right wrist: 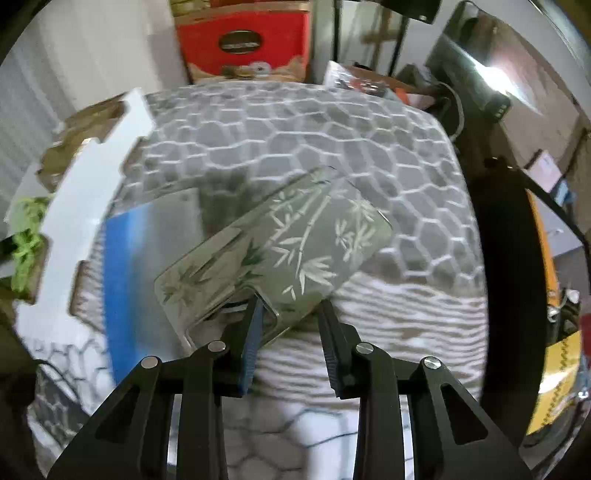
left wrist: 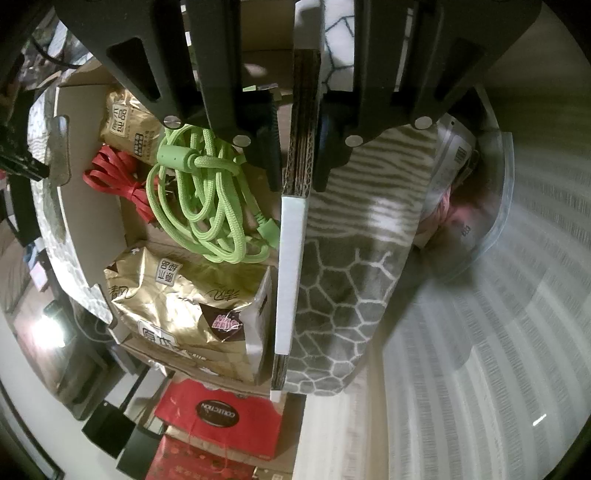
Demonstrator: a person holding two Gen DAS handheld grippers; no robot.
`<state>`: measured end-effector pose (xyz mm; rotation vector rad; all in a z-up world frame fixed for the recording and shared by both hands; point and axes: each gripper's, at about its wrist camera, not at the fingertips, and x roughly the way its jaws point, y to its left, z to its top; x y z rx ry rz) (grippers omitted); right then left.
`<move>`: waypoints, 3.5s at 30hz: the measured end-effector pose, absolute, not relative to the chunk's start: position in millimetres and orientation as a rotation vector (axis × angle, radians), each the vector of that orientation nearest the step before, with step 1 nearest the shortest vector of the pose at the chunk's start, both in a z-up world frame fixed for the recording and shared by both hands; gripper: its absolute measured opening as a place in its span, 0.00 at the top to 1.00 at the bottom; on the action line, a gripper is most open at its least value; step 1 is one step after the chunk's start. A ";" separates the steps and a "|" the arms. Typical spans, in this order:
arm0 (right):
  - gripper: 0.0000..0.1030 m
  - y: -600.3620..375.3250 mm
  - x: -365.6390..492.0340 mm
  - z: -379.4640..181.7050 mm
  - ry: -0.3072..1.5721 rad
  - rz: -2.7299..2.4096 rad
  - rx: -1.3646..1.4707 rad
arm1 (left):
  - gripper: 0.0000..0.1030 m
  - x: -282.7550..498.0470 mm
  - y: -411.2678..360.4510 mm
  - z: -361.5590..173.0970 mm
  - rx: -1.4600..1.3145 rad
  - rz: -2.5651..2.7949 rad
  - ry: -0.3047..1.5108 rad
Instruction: Organize objects
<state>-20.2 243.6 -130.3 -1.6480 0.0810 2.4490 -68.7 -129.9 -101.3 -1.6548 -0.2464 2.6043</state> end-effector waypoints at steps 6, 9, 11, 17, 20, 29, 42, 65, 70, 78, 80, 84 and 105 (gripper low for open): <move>0.56 264.3 -15.1 -138.4 0.299 2.386 -1.630 | 0.86 -68.6 -129.4 -101.2 -1.655 2.605 -0.245; 0.47 259.6 -18.5 -142.0 0.281 2.399 -1.578 | 0.86 -68.0 -129.2 -101.5 -1.653 2.605 -0.250; 0.60 256.4 -20.3 -141.2 0.240 2.415 -1.544 | 0.86 -68.2 -129.4 -101.3 -1.653 2.602 -0.251; 0.95 270.9 -12.7 -132.9 0.380 2.532 -1.433 | 0.86 -68.8 -130.5 -101.1 -1.654 2.599 -0.256; 0.95 271.0 -13.7 -123.4 0.452 2.590 -1.408 | 0.86 -68.7 -130.6 -101.2 -1.655 2.598 -0.259; 0.94 251.6 -18.1 -84.6 0.510 2.690 -1.322 | 0.86 -69.1 -130.3 -100.7 -1.658 2.597 -0.262; 0.94 142.9 -46.1 -47.8 0.320 2.939 -1.366 | 0.86 -69.5 -130.5 -100.5 -1.658 2.596 -0.261; 0.87 40.8 -66.0 -105.6 0.063 2.900 -1.537 | 0.86 -69.2 -129.2 -100.2 -1.647 2.577 -0.246; 0.83 39.8 -68.1 -104.4 0.053 2.907 -1.570 | 0.86 -69.1 -129.5 -100.3 -1.645 2.578 -0.248; 0.89 56.0 -77.2 -102.0 0.233 2.911 -1.609 | 0.86 -68.7 -129.2 -100.2 -1.641 2.577 -0.252; 0.89 53.6 -77.3 -102.9 0.226 2.911 -1.612 | 0.86 -68.8 -129.3 -100.3 -1.643 2.577 -0.250; 0.89 45.2 -77.8 -103.7 0.148 2.934 -1.582 | 0.86 -68.7 -129.7 -100.4 -1.642 2.576 -0.252; 0.91 32.2 -91.0 -98.7 0.219 3.130 -1.680 | 0.86 -69.6 -133.5 -100.5 -1.648 2.560 -0.295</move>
